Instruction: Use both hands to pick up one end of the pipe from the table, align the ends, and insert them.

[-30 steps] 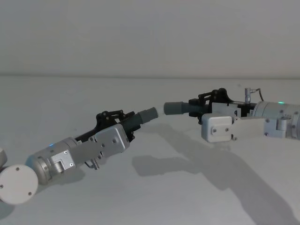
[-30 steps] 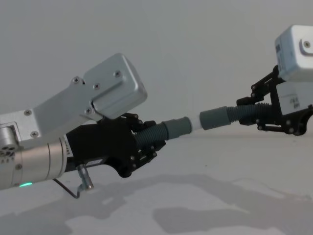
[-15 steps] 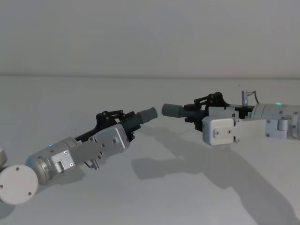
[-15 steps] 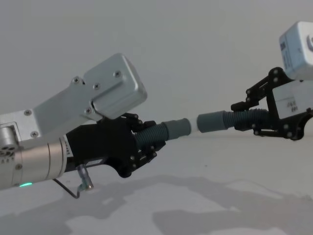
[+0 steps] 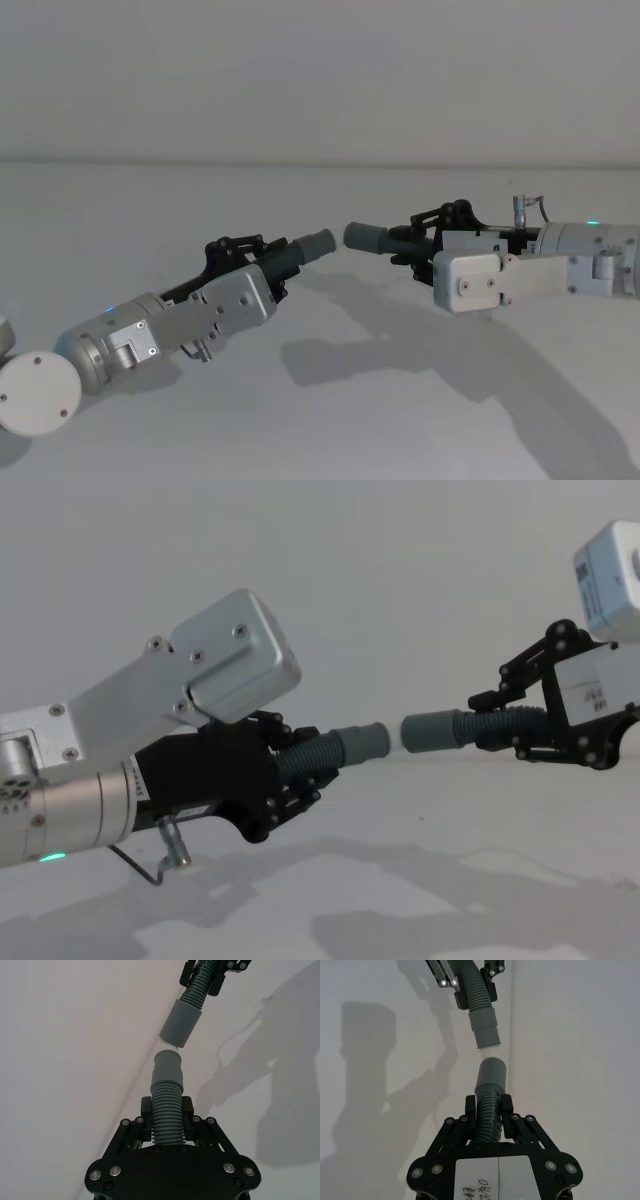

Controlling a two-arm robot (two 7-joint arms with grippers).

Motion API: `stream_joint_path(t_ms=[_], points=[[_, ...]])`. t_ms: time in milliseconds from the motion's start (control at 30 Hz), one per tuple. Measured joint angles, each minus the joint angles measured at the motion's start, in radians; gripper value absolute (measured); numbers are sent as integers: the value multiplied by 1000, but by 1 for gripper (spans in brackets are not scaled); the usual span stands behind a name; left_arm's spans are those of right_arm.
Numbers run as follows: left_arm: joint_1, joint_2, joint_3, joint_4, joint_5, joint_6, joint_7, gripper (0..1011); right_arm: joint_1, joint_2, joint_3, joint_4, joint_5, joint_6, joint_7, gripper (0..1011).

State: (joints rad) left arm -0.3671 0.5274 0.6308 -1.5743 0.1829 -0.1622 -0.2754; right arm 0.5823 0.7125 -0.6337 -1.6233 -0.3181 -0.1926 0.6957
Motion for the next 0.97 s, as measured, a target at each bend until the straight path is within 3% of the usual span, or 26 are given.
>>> stream_joint_path(t_ms=[967], points=[[0, 0, 0, 0, 0, 0, 0, 339, 2, 0, -1, 2, 7, -6, 6, 284]])
